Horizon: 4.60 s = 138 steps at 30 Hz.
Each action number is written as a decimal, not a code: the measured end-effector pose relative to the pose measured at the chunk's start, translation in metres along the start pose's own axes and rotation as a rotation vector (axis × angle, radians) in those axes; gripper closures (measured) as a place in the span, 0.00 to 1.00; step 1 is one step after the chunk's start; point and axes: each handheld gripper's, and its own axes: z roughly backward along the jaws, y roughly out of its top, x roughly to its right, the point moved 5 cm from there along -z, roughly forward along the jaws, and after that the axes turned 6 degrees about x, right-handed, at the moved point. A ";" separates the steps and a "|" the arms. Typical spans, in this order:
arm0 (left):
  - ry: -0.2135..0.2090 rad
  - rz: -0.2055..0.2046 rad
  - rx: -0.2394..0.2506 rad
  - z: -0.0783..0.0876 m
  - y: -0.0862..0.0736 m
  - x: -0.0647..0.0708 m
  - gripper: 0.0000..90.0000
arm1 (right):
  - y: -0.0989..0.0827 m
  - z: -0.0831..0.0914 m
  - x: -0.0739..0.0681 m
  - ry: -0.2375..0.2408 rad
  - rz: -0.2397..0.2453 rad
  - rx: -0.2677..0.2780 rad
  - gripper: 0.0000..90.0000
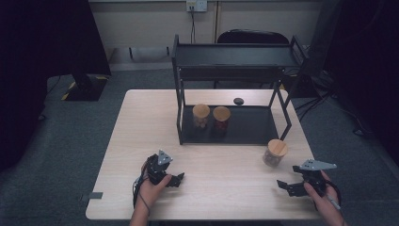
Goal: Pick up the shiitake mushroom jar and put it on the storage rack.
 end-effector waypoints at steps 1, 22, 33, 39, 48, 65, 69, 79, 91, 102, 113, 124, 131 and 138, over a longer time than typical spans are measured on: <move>0.000 0.000 0.000 0.000 0.000 0.000 0.00 | 0.000 0.000 0.000 -0.001 0.000 0.001 0.03; 0.000 0.000 0.000 0.000 0.000 0.000 0.00 | 0.010 -0.013 0.010 -0.052 -0.015 0.008 0.02; 0.000 0.000 0.000 0.000 0.000 0.000 0.00 | 0.019 -0.021 0.015 -0.067 -0.021 0.021 0.02; 0.000 0.000 0.000 0.000 0.000 0.000 0.00 | 0.024 -0.024 0.015 -0.071 -0.015 0.024 0.02; 0.000 0.000 0.000 0.000 0.000 0.000 0.00 | 0.027 -0.030 0.018 -0.088 -0.022 0.024 0.02; 0.000 -0.001 -0.001 0.000 0.000 0.000 0.00 | 0.037 -0.043 0.020 -0.094 -0.020 0.038 0.03; 0.000 -0.001 0.000 0.000 0.000 0.000 0.00 | 0.040 -0.046 0.022 -0.096 -0.024 0.042 0.04; 0.001 -0.001 -0.001 0.000 0.000 0.000 0.00 | 0.046 -0.055 0.021 -0.102 -0.022 0.057 0.08; 0.000 -0.001 -0.001 0.000 0.000 0.000 0.00 | 0.050 -0.065 0.021 -0.104 -0.019 0.063 0.14; 0.000 -0.001 -0.001 0.000 0.000 0.000 0.00 | 0.050 -0.070 0.017 -0.094 0.006 0.084 0.27; 0.000 -0.001 -0.001 0.000 0.000 0.000 0.00 | 0.052 -0.070 0.016 -0.113 0.044 0.079 0.28; 0.000 -0.001 0.000 0.000 0.000 0.000 0.00 | 0.063 -0.070 0.009 -0.085 0.067 0.077 0.28; 0.000 -0.001 -0.001 0.000 0.000 0.000 0.00 | 0.070 -0.074 0.004 -0.065 0.078 0.068 0.28; 0.000 -0.001 -0.001 0.000 0.000 0.000 0.00 | 0.078 -0.078 -0.002 -0.046 0.089 0.058 0.28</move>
